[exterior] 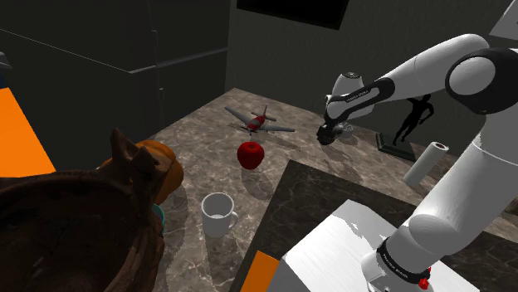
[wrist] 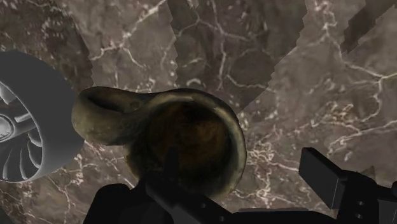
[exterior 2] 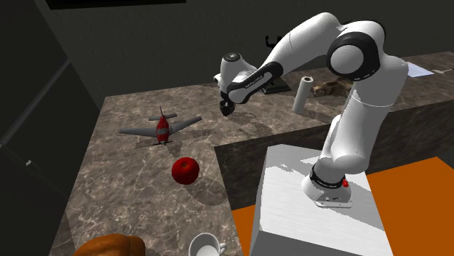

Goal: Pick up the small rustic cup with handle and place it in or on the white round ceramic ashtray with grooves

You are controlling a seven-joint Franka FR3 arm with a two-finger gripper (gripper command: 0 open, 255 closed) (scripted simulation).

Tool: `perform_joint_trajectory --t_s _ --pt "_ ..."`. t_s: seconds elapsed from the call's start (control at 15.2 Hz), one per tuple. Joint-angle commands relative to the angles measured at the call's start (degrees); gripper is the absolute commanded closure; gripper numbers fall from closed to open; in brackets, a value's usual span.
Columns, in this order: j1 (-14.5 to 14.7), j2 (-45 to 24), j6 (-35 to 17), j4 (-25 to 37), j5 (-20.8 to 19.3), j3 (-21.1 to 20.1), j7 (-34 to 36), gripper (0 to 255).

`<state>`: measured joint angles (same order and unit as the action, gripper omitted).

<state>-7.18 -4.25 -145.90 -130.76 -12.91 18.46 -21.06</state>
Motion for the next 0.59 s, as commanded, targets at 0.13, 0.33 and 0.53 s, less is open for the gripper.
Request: perform_joint_trajectory --t_s 0.13,0.33,0.53 --pt "-0.43 -3.09 -3.00 0.13 0.88 0.06 -0.61 0" --pt "-0.51 -3.51 -3.41 0.15 1.01 0.05 -0.70 0" --pt "-0.51 -3.51 -3.40 0.15 1.01 0.05 -0.70 0"
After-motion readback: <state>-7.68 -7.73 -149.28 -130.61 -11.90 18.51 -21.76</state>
